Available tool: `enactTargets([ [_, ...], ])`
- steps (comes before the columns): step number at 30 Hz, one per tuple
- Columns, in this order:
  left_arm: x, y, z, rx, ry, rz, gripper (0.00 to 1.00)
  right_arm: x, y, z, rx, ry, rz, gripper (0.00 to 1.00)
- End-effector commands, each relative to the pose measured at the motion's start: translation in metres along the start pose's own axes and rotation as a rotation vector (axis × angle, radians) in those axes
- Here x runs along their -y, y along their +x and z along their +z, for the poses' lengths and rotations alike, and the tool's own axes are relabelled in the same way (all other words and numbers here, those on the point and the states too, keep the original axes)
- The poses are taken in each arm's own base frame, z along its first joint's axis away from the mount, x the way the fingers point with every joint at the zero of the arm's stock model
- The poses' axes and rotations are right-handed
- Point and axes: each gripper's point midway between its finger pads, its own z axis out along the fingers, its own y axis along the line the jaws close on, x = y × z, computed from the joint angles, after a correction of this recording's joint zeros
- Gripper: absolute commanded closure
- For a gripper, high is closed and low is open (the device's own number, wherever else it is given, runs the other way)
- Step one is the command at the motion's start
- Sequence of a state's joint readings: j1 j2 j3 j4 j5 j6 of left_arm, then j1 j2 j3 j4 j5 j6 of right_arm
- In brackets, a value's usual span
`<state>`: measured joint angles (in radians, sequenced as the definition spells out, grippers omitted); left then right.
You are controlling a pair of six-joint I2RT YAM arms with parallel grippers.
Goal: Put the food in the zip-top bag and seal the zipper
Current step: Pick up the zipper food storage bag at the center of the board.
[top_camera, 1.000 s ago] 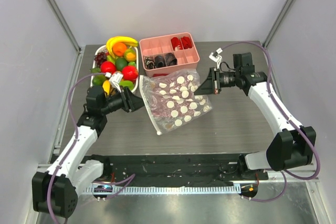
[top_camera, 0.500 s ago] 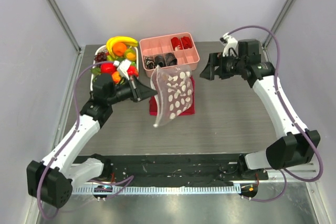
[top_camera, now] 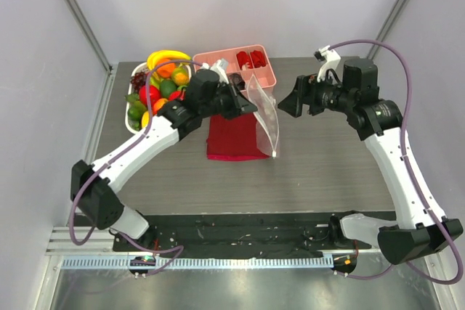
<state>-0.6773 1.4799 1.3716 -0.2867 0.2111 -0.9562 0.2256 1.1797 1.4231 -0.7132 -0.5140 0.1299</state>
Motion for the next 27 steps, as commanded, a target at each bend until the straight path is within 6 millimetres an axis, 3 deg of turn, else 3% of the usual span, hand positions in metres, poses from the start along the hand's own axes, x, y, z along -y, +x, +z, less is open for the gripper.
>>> enactTargets([
  [1,-0.001,-0.006,0.014,0.008,-0.077,-0.057,1.00,-0.019,-0.011,0.015,0.028,-0.047,0.000,0.15],
  [3,0.001,-0.008,0.020,0.005,-0.064,-0.055,1.00,-0.019,-0.006,0.021,0.013,-0.021,-0.036,0.18],
  [6,0.007,-0.008,0.021,-0.001,-0.035,-0.050,1.00,0.002,0.003,0.032,-0.015,0.078,-0.082,0.26],
  [10,0.011,-0.009,0.014,0.008,-0.018,-0.013,1.00,0.008,0.019,0.041,-0.073,0.095,-0.115,0.44],
  [15,0.016,-0.004,0.006,-0.011,0.021,0.016,1.00,0.013,0.037,0.045,-0.127,0.101,-0.139,0.44],
  [18,0.015,-0.001,0.004,-0.018,0.029,0.042,1.00,0.016,0.036,0.047,-0.124,0.110,-0.148,0.67],
  [19,0.014,-0.001,0.002,-0.017,0.029,0.049,1.00,0.015,0.031,0.044,-0.116,0.117,-0.154,0.80],
  [22,0.012,-0.007,-0.005,-0.002,0.036,0.094,1.00,0.013,0.022,0.030,-0.103,0.146,-0.165,0.99],
  [24,0.008,-0.012,-0.009,-0.005,0.032,0.124,1.00,0.013,0.017,0.018,-0.092,0.170,-0.166,0.99],
  [27,-0.018,-0.023,-0.011,-0.014,-0.027,0.185,1.00,0.014,0.019,-0.015,-0.076,0.230,-0.160,0.99],
])
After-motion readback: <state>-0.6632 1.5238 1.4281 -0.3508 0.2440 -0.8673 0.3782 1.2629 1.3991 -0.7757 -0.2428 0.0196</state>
